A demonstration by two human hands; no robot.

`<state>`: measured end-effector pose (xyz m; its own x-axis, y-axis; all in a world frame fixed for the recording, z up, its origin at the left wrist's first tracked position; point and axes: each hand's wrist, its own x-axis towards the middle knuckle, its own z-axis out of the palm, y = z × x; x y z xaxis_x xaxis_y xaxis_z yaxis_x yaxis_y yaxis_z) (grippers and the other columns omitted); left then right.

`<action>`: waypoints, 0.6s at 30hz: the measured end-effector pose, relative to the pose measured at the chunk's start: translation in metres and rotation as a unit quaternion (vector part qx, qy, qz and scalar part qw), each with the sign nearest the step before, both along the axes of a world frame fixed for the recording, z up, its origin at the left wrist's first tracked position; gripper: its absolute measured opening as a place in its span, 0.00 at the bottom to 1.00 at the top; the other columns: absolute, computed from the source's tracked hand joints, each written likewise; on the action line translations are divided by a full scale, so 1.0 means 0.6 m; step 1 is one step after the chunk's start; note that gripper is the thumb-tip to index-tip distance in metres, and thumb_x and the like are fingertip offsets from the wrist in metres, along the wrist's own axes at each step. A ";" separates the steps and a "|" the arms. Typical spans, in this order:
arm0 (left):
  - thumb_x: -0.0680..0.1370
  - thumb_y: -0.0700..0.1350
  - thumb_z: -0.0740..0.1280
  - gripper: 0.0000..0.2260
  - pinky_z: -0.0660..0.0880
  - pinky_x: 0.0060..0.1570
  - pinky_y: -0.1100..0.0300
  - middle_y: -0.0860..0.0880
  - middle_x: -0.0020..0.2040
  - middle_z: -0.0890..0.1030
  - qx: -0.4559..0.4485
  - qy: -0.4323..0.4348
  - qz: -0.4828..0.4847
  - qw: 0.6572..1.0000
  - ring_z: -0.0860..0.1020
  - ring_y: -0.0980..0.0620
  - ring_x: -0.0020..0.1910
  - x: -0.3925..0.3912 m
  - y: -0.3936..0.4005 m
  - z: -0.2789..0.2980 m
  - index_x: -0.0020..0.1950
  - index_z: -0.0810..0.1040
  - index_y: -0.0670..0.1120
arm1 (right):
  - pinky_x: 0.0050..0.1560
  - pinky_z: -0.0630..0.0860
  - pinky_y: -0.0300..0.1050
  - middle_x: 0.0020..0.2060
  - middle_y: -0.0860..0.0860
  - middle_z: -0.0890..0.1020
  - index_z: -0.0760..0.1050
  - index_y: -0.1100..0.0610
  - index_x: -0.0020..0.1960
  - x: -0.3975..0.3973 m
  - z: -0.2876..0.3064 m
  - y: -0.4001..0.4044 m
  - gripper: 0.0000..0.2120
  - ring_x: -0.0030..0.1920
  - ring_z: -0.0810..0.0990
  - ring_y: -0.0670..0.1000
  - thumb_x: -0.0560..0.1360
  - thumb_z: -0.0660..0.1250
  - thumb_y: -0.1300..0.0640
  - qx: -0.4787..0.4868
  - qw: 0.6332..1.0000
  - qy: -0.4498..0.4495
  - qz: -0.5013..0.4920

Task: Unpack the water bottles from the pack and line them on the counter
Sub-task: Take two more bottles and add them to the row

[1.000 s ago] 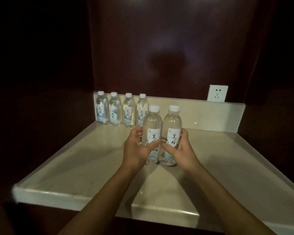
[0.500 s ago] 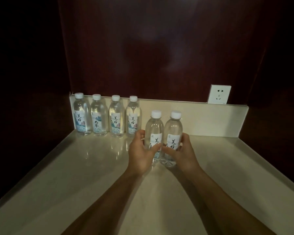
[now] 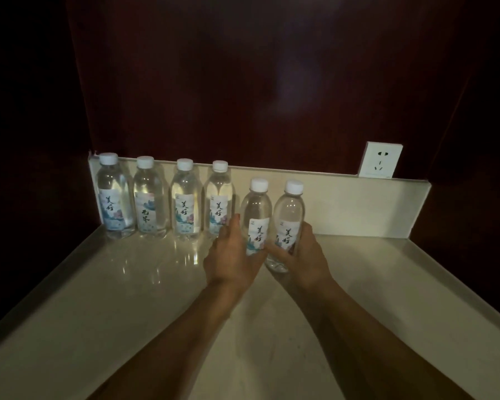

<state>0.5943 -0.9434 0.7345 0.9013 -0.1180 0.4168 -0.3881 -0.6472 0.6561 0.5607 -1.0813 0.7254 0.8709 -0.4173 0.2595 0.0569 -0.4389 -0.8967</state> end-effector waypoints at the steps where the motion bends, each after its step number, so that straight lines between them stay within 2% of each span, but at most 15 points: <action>1: 0.71 0.62 0.74 0.35 0.80 0.52 0.48 0.51 0.64 0.78 0.029 0.005 0.009 1.000 0.80 0.46 0.58 0.000 0.003 -0.002 0.72 0.62 0.55 | 0.53 0.82 0.53 0.57 0.46 0.80 0.67 0.42 0.66 0.002 -0.005 -0.005 0.39 0.55 0.82 0.50 0.60 0.75 0.29 -0.042 0.999 0.015 -0.007; 3: 0.71 0.61 0.75 0.32 0.79 0.52 0.50 0.52 0.63 0.79 0.045 0.021 0.026 0.998 0.81 0.46 0.58 0.004 0.005 -0.007 0.70 0.66 0.55 | 0.49 0.83 0.53 0.55 0.45 0.81 0.68 0.40 0.62 0.005 -0.012 -0.014 0.38 0.53 0.83 0.49 0.58 0.77 0.30 -0.074 0.996 0.038 -0.012; 5: 0.71 0.59 0.76 0.28 0.79 0.53 0.52 0.51 0.61 0.80 0.040 0.038 0.043 0.998 0.81 0.46 0.57 0.009 0.000 -0.007 0.66 0.71 0.52 | 0.51 0.82 0.53 0.56 0.47 0.81 0.69 0.46 0.62 0.004 -0.010 -0.017 0.33 0.53 0.83 0.51 0.63 0.79 0.40 -0.105 0.993 0.051 -0.019; 8: 0.73 0.55 0.75 0.25 0.76 0.52 0.54 0.49 0.60 0.81 0.014 0.047 0.059 0.997 0.81 0.46 0.58 0.015 -0.016 -0.008 0.66 0.71 0.49 | 0.48 0.76 0.43 0.59 0.51 0.81 0.68 0.54 0.65 0.012 -0.001 -0.028 0.28 0.56 0.82 0.54 0.71 0.77 0.51 -0.143 0.987 0.066 -0.025; 12: 0.77 0.53 0.71 0.22 0.75 0.51 0.54 0.47 0.60 0.81 0.002 0.037 0.071 0.997 0.81 0.44 0.58 0.023 -0.032 -0.015 0.66 0.68 0.48 | 0.34 0.68 0.32 0.58 0.52 0.82 0.67 0.55 0.61 0.041 -0.008 -0.035 0.21 0.47 0.80 0.48 0.75 0.74 0.51 -0.160 0.984 0.067 -0.030; 16: 0.79 0.54 0.67 0.22 0.75 0.52 0.52 0.47 0.65 0.74 0.025 0.014 0.078 0.997 0.79 0.44 0.58 0.035 -0.044 -0.019 0.70 0.68 0.48 | 0.32 0.63 0.27 0.57 0.52 0.82 0.68 0.56 0.62 0.067 -0.016 -0.042 0.20 0.45 0.74 0.44 0.75 0.72 0.52 -0.172 0.983 0.060 -0.030; 18: 0.80 0.54 0.67 0.20 0.74 0.53 0.52 0.47 0.62 0.77 0.013 0.019 0.071 0.997 0.79 0.44 0.58 0.042 -0.049 -0.022 0.69 0.67 0.49 | 0.32 0.63 0.28 0.58 0.51 0.81 0.67 0.56 0.62 0.079 -0.016 -0.048 0.20 0.45 0.74 0.44 0.76 0.71 0.50 -0.188 0.980 0.068 -0.027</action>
